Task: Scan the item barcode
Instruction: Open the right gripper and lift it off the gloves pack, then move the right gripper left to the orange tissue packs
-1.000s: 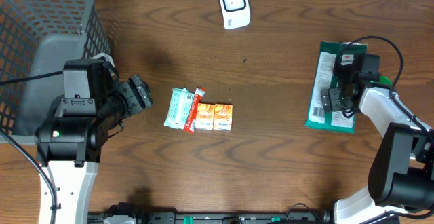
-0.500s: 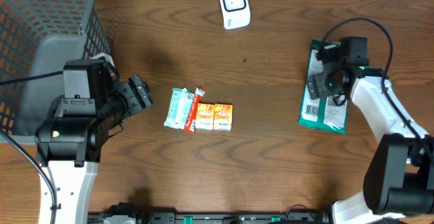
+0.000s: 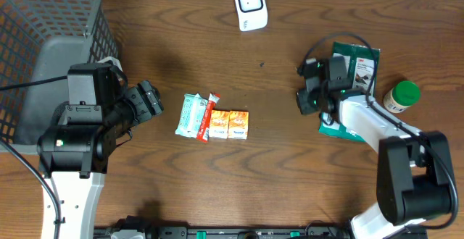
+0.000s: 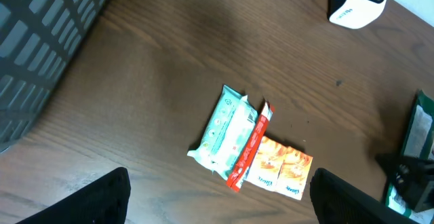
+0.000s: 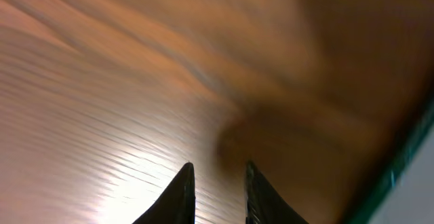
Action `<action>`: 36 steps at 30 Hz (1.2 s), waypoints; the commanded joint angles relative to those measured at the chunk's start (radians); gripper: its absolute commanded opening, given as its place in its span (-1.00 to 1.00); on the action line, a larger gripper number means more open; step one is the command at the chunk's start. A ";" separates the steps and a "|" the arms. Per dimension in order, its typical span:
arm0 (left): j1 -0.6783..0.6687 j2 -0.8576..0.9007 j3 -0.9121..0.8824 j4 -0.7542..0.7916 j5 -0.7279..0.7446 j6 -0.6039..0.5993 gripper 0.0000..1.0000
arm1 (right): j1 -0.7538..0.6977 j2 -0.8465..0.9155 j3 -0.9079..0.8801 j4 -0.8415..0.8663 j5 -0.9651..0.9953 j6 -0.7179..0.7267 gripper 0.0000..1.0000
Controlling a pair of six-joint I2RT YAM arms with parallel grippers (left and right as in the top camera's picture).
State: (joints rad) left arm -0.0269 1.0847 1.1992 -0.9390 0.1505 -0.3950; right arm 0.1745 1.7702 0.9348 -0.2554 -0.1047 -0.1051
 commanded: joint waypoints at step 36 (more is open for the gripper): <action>0.005 0.001 0.011 0.007 -0.010 0.002 0.71 | -0.030 0.012 -0.005 0.154 -0.865 0.426 -0.83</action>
State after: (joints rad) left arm -0.0269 1.0847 1.1992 -0.9325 0.1505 -0.3950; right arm 0.1184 1.7775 0.9157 -0.1051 -0.8772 0.1974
